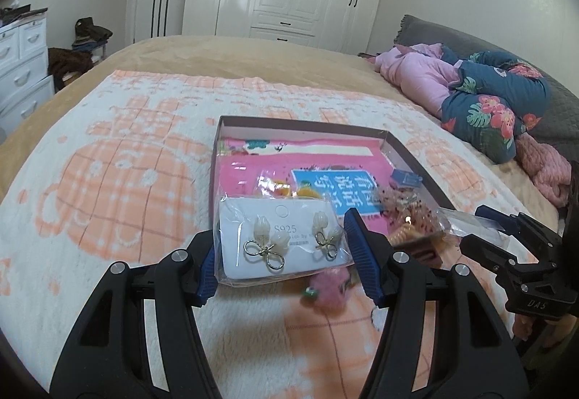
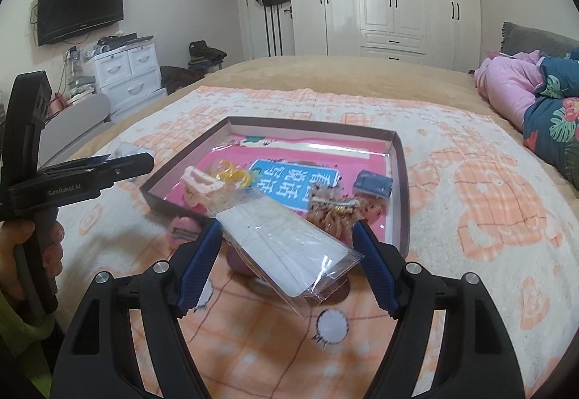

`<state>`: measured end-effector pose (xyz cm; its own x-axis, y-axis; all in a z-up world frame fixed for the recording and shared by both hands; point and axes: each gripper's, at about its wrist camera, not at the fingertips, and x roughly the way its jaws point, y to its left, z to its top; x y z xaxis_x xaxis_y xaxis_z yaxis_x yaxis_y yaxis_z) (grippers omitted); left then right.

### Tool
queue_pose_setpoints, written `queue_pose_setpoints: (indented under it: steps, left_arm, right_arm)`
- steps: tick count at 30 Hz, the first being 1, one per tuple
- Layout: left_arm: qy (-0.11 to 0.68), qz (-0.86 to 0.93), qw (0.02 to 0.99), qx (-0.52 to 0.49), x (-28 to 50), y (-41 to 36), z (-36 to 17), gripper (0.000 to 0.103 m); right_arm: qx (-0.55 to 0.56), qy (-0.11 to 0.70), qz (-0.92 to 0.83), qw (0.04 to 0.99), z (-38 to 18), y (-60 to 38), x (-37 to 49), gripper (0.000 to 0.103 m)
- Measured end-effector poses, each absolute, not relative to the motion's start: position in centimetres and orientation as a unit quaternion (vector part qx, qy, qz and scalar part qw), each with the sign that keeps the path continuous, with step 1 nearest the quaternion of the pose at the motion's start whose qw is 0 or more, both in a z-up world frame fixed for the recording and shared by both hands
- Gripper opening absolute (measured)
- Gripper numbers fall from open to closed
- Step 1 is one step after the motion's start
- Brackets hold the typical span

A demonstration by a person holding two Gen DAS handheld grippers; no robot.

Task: Organize jewelry
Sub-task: 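Place the earring card in the tray with the left tool while the right tool places the clear bag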

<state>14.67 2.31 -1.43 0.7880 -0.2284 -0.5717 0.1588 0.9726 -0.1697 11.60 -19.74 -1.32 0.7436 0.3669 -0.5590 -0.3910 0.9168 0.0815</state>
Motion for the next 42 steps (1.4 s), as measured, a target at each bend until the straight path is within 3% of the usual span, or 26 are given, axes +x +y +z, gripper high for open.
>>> queue_pose_setpoints:
  steps: [42]
  left_arm:
    - [0.35, -0.093, 0.931, -0.047, 24.2, 0.6, -3.7, 0.053]
  right_arm:
    - [-0.037, 0.326, 0.162, 0.931, -3.5, -19.8, 21.2, 0.072]
